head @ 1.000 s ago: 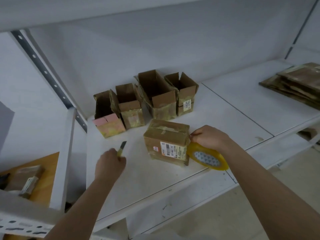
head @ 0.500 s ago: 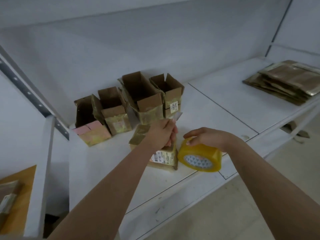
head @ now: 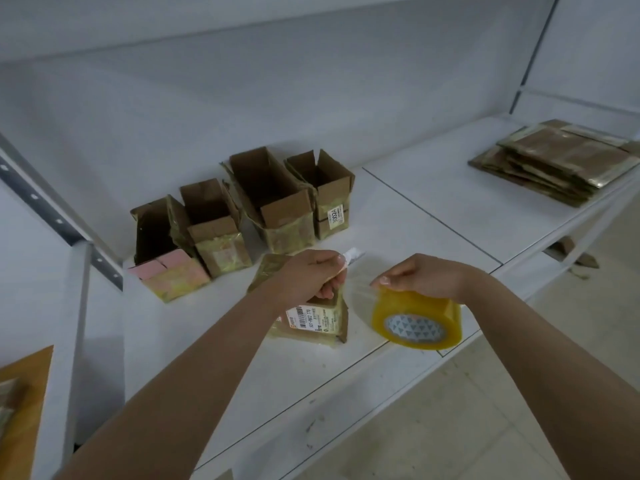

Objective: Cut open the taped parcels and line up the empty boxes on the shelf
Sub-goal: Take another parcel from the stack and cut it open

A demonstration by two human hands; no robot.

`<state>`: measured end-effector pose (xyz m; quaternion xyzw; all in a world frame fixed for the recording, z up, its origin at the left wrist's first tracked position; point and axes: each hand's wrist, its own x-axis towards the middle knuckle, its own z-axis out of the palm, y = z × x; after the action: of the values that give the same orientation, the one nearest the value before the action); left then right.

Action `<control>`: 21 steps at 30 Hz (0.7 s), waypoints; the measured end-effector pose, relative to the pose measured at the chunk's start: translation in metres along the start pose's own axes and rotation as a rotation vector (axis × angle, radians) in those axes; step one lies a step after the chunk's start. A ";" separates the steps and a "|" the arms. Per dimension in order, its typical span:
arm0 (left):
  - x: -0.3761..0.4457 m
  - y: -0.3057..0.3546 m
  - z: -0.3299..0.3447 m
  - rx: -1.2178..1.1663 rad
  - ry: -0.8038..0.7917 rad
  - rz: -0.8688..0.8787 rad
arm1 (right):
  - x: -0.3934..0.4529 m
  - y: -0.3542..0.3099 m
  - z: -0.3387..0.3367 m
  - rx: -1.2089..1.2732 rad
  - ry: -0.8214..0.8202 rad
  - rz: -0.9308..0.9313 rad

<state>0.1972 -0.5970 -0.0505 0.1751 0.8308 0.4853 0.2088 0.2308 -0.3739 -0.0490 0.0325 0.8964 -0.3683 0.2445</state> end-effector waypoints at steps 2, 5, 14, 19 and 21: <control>-0.002 0.009 -0.005 0.090 -0.071 -0.024 | 0.001 0.001 0.004 0.040 0.047 -0.026; 0.000 0.022 -0.008 0.359 -0.108 -0.053 | 0.007 0.001 0.014 0.048 0.138 -0.058; 0.017 0.039 0.029 1.157 -0.136 -0.141 | 0.008 0.007 0.031 -0.038 0.264 -0.045; 0.013 0.036 0.043 1.260 -0.055 -0.147 | 0.005 0.007 0.035 -0.017 0.324 -0.023; 0.013 0.032 0.037 1.171 -0.008 -0.088 | 0.003 0.009 0.032 0.007 0.341 -0.008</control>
<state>0.2079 -0.5485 -0.0405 0.2284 0.9662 -0.0642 0.1003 0.2431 -0.3891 -0.0760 0.0922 0.9237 -0.3616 0.0871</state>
